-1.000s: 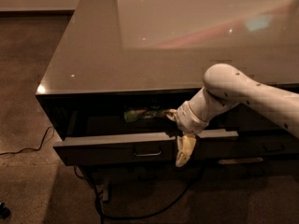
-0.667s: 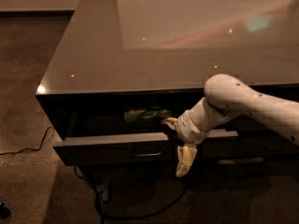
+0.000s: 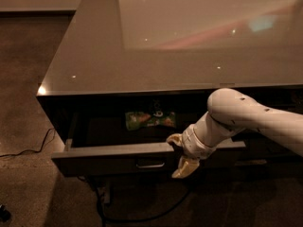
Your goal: Open top drawer
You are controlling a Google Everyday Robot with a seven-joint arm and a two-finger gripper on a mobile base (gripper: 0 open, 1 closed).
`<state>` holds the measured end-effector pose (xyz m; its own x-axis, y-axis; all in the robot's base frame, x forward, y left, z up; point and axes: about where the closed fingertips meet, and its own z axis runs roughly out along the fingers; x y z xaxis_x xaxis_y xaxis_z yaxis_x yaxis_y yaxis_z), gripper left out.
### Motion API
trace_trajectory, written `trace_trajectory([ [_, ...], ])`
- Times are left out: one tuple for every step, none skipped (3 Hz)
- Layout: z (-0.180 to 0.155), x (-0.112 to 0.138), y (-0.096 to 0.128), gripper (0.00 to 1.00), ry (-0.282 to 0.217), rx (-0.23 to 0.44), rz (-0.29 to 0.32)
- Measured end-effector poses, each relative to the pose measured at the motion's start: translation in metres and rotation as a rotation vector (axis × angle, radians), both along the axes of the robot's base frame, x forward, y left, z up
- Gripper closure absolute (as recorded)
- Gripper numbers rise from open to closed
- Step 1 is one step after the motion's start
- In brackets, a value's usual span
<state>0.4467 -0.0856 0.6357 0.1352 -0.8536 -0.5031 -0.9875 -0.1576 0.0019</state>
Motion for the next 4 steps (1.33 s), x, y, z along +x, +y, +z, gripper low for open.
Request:
trace_trajectory([
  [0.002, -0.019, -0.009, 0.65, 0.002, -0.021, -0.020],
  [0.009, -0.038, -0.014, 0.88, -0.003, -0.031, -0.030],
  [0.008, -0.039, -0.012, 1.00, -0.003, -0.031, -0.030],
  [0.008, -0.039, -0.012, 0.81, -0.003, -0.031, -0.030],
])
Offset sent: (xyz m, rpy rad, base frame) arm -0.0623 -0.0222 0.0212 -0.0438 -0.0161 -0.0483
